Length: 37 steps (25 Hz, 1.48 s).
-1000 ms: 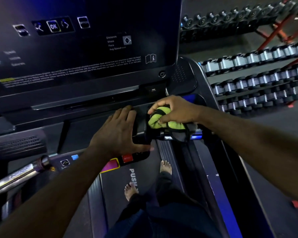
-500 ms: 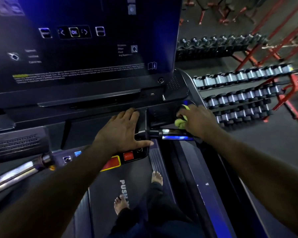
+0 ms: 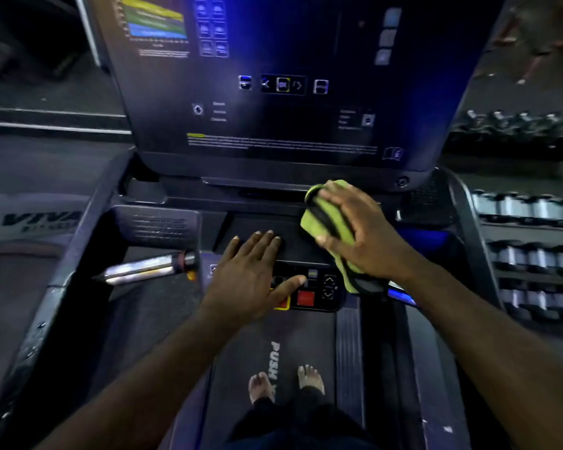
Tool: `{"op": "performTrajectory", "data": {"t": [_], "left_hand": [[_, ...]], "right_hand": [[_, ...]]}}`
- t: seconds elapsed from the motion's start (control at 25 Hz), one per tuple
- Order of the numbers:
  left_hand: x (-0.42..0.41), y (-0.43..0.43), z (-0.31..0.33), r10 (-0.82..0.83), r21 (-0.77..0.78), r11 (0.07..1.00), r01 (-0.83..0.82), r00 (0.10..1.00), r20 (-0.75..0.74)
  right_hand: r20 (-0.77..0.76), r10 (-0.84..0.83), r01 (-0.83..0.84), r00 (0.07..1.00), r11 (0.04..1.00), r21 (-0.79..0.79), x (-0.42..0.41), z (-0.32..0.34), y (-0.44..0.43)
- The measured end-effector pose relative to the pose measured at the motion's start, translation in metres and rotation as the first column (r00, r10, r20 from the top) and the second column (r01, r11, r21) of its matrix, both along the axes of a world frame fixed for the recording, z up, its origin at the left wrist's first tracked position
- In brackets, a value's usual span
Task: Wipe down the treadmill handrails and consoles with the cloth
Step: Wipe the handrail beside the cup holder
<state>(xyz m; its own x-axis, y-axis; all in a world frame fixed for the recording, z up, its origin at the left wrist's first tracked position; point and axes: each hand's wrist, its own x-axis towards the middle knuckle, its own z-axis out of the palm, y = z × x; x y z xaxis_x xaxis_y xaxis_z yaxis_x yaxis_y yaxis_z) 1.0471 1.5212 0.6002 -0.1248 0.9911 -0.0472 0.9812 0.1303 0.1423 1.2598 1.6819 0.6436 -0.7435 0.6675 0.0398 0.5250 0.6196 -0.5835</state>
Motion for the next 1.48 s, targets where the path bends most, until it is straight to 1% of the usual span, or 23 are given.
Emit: {"op": "performTrajectory", "data": {"t": [0.04,0.08,0.12,0.16,0.24,0.28,0.36,0.48,0.56,0.64,0.68,0.8,0.88,0.96,1.04,1.08,1.12,1.2,1.24,1.32,1.4,1.48], "left_hand": [[-0.008,-0.009,0.000,0.045,-0.003,0.999,-0.045,0.999,-0.019],[-0.015,-0.017,0.001,0.095,-0.009,0.995,-0.095,0.995,-0.032],[-0.023,-0.024,0.000,0.144,-0.011,0.989,-0.144,0.989,-0.036],[-0.028,-0.032,0.000,0.184,-0.003,0.983,-0.184,0.982,-0.029],[-0.034,-0.045,-0.001,0.217,-0.008,0.976,-0.217,0.976,0.014],[-0.035,-0.051,-0.002,0.226,-0.010,0.974,-0.226,0.973,0.039],[-0.035,-0.063,-0.006,0.248,0.001,0.969,-0.249,0.966,0.073],[-0.036,-0.071,-0.009,0.266,0.024,0.963,-0.269,0.960,0.083],[-0.042,-0.070,-0.007,0.247,0.033,0.968,-0.249,0.968,0.055],[-0.048,-0.070,-0.006,0.218,0.051,0.974,-0.220,0.975,0.043],[-0.052,-0.070,-0.008,0.209,0.086,0.973,-0.213,0.977,0.052],[-0.057,-0.071,-0.020,0.190,0.163,0.964,-0.209,0.974,0.123],[-0.055,-0.071,-0.024,0.164,0.224,0.955,-0.197,0.974,0.155],[-0.058,-0.071,-0.023,0.107,0.247,0.957,-0.150,0.978,0.178],[-0.070,-0.074,-0.019,0.064,0.210,0.971,-0.115,0.970,0.236],[-0.076,-0.077,-0.016,0.044,0.187,0.978,-0.095,0.965,0.260],[-0.080,-0.081,-0.013,0.037,0.184,0.979,-0.090,0.961,0.273],[-0.088,-0.094,-0.011,0.071,0.252,0.957,-0.145,0.957,0.281],[-0.093,-0.102,-0.012,0.103,0.300,0.933,-0.196,0.949,0.300],[-0.116,-0.127,-0.020,0.159,0.350,0.891,-0.290,0.921,0.357],[-0.143,-0.149,-0.031,0.213,0.356,0.864,-0.355,0.900,0.381],[-0.167,-0.159,-0.031,0.242,0.313,0.867,-0.388,0.876,0.416]], "right_hand": [[0.204,0.150,-0.170,0.967,0.982,0.085,-0.010,-0.013,0.003],[0.333,0.253,-0.303,0.908,0.947,0.108,-0.017,-0.022,0.004],[0.361,0.318,-0.365,0.876,0.928,0.068,-0.020,-0.023,0.006],[0.313,0.366,-0.385,0.876,0.923,0.000,-0.019,-0.022,0.011],[0.160,0.384,-0.363,0.909,0.920,-0.149,-0.019,-0.016,0.023],[0.117,0.376,-0.350,0.919,0.916,-0.195,-0.029,-0.013,0.028],[0.081,0.420,-0.388,0.904,0.884,-0.262,-0.073,-0.008,0.029],[0.065,0.554,-0.525,0.830,0.815,-0.247,-0.158,-0.016,0.011],[0.076,0.576,-0.549,0.814,0.805,-0.224,-0.187,-0.020,0.011],[0.110,0.575,-0.542,0.811,0.809,-0.229,-0.168,-0.019,0.024],[0.139,0.545,-0.506,0.826,0.828,-0.240,-0.143,-0.018,0.034],[0.218,0.390,-0.320,0.895,0.900,-0.296,-0.053,-0.005,0.046],[0.245,0.323,-0.262,0.914,0.932,-0.253,-0.031,-0.001,0.043],[0.214,0.323,-0.276,0.922,0.935,-0.223,-0.057,-0.004,0.033],[0.105,0.342,-0.299,0.934,0.908,-0.294,-0.116,-0.007,0.014],[0.041,0.320,-0.290,0.947,0.900,-0.325,-0.146,-0.009,0.002],[-0.018,0.267,-0.257,0.964,0.906,-0.337,-0.174,-0.011,-0.009],[-0.106,0.142,-0.171,0.984,0.924,-0.342,-0.208,-0.010,-0.025],[-0.105,0.120,-0.150,0.987,0.927,-0.344,-0.213,-0.009,-0.032],[0.006,0.169,-0.159,0.986,0.938,-0.308,-0.214,-0.005,-0.047],[0.155,0.223,-0.187,0.962,0.958,-0.216,-0.217,-0.003,-0.058],[0.231,0.235,-0.210,0.944,0.969,-0.128,-0.233,-0.004,-0.070]]}}
